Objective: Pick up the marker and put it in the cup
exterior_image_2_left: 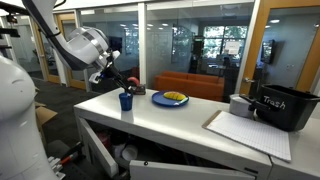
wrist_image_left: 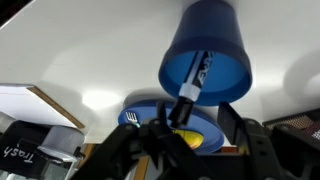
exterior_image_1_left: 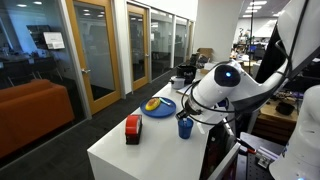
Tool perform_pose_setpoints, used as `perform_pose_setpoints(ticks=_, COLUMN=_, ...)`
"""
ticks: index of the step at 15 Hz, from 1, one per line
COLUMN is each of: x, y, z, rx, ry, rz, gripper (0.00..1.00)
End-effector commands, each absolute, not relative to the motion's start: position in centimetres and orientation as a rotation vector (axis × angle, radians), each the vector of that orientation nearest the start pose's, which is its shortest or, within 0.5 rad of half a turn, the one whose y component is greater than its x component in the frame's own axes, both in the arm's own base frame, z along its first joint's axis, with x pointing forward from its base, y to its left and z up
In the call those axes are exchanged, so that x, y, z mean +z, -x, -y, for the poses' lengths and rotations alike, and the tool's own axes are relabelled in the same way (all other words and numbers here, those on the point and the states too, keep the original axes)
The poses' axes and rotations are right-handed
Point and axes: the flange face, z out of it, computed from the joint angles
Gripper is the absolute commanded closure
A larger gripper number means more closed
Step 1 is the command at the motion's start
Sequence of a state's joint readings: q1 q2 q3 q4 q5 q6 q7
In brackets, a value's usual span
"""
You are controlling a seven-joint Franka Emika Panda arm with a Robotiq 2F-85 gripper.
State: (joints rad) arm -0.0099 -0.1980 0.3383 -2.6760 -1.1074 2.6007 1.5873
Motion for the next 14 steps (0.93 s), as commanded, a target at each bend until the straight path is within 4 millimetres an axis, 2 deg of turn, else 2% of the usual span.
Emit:
perform_pose_setpoints(ticks=1, x=29.8, y=-38.5, z=-14.9, rx=-1.006, ry=3.262, rz=-0.480, gripper=0.14)
perform_pose_setpoints(ticks=2, x=29.8, y=-38.5, z=-15.0, rx=-1.002, ry=3.261, rz=-0.477, gripper=0.06)
perform_pose_setpoints(ticks=4, x=29.9, y=-38.6, z=-15.1, rx=-0.945, ry=3.268, rz=-0.462, gripper=0.00)
perform_pose_setpoints(ticks=8, x=31.4, y=-40.0, z=-14.6, rx=-0.761, ry=3.256, rz=-0.476, gripper=0.00)
perform_pose_setpoints(ticks=14, x=35.0, y=-44.0, z=-11.5, rx=-0.441, ry=3.166, rz=-0.575, gripper=0.00)
